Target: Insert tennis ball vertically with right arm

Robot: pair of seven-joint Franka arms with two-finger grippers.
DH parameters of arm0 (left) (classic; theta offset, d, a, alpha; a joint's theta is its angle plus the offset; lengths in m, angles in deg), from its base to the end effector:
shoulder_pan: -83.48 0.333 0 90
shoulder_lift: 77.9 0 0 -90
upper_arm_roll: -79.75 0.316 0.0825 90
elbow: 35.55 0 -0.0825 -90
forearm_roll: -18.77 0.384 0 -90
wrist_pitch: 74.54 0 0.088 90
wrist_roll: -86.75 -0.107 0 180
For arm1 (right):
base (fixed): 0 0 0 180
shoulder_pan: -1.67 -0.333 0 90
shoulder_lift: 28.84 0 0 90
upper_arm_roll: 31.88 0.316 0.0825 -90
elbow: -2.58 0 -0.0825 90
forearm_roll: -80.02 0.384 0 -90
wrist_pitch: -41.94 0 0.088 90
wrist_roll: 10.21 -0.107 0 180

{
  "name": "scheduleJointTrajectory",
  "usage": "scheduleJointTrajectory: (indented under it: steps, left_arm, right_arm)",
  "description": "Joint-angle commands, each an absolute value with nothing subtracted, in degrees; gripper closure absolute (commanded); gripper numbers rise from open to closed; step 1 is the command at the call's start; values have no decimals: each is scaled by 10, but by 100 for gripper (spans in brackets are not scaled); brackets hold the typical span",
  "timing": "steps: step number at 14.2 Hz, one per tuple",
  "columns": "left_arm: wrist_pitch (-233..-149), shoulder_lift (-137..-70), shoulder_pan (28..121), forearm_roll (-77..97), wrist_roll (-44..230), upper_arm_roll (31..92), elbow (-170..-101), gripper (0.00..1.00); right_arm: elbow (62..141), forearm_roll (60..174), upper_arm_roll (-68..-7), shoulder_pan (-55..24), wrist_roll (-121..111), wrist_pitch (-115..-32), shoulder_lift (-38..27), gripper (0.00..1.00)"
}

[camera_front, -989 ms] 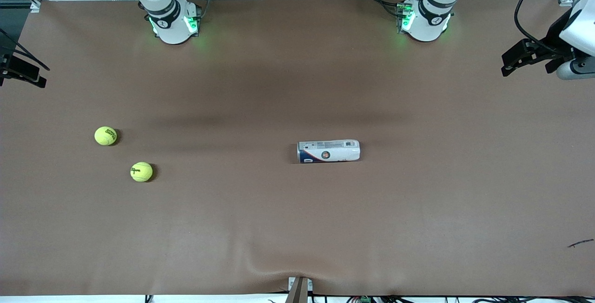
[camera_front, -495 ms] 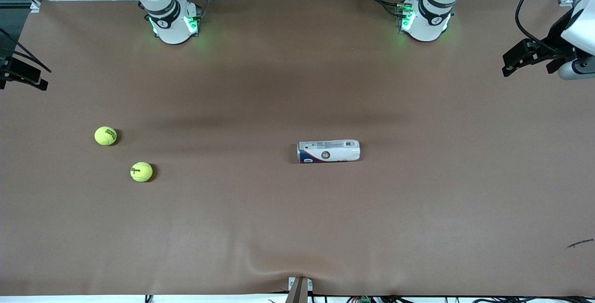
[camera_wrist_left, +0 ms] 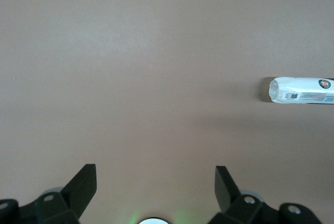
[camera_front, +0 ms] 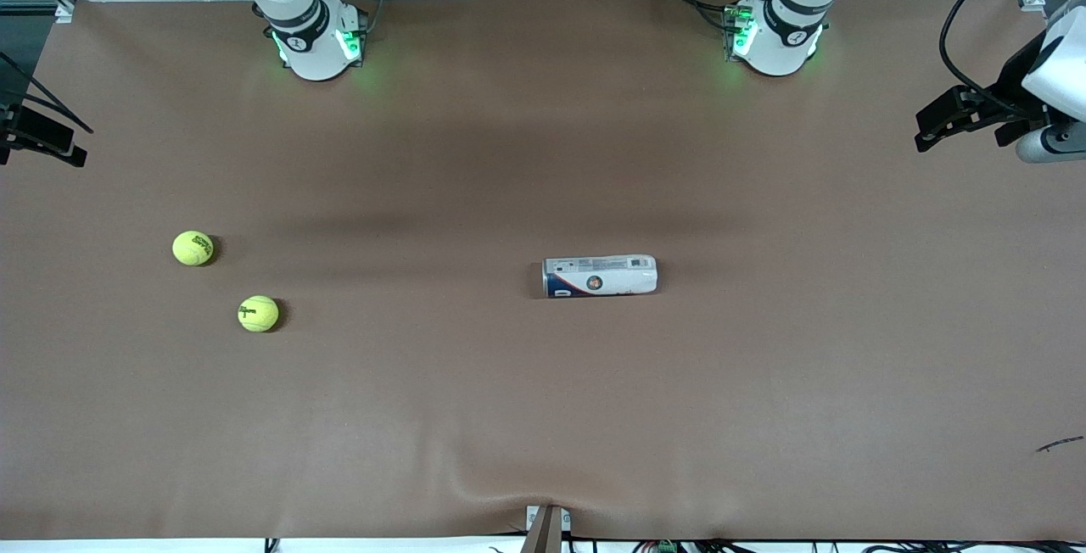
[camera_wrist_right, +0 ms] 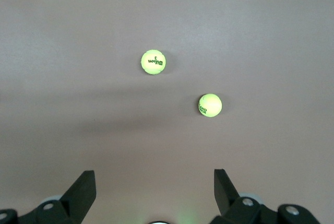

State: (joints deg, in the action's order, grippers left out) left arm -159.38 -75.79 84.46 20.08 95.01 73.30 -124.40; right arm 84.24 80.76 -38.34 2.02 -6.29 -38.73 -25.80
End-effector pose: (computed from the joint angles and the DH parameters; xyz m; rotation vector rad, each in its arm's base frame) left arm 0.5317 -0.0495 0.6461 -3.1095 -0.0786 0.0466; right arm 0.5505 -0.0622 0.6491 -3.1254 0.0763 0.1080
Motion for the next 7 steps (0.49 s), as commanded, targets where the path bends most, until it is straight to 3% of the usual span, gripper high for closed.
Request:
scheduleJointTrajectory:
  steps: [1, 7]
  left_arm:
    - [-1579, -762, 843, 202, 939, 732, -1228, 0]
    - [-1579, -762, 839, 201, 939, 727, -1227, 0]
  right_arm:
    - [848, 816, -378, 29, -69, -388, -266, 0]
    - [847, 815, -378, 31, -69, -392, -266, 0]
